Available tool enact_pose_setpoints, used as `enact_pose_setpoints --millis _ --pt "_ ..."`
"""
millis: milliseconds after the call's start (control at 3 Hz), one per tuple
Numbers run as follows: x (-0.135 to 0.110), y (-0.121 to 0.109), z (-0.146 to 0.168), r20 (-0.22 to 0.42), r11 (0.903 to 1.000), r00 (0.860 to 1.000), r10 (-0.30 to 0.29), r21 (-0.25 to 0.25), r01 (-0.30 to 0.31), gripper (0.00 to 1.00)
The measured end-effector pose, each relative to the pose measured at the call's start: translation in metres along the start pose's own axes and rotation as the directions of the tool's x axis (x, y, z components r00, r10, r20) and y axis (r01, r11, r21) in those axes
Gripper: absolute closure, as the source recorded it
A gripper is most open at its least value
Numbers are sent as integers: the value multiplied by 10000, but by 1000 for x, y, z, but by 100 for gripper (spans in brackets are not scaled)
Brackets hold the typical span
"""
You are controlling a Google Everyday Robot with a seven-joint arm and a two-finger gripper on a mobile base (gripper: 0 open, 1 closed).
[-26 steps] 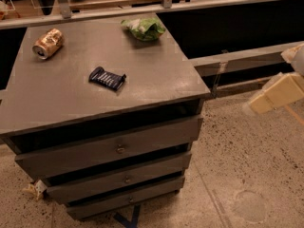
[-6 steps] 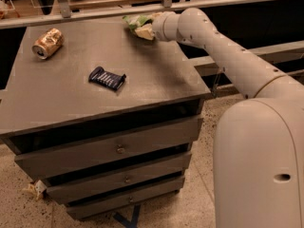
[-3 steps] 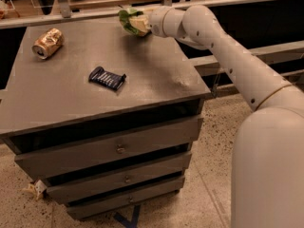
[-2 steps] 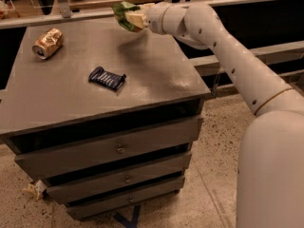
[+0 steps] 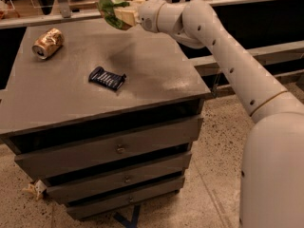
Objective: Move green rice chip bag near orange can
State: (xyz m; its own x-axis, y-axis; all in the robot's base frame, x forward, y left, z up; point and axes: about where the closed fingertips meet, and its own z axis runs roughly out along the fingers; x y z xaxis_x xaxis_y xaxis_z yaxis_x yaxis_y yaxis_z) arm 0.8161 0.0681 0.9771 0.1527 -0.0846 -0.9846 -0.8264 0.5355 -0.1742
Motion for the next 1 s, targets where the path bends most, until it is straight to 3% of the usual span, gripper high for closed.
enact_pose_setpoints --millis 333,1000 --pt "-6 21 4 47 9976 9998 -196 -670 199 100" --pt "-10 61 10 -78 9756 9937 -1122 -1910 1087 100"
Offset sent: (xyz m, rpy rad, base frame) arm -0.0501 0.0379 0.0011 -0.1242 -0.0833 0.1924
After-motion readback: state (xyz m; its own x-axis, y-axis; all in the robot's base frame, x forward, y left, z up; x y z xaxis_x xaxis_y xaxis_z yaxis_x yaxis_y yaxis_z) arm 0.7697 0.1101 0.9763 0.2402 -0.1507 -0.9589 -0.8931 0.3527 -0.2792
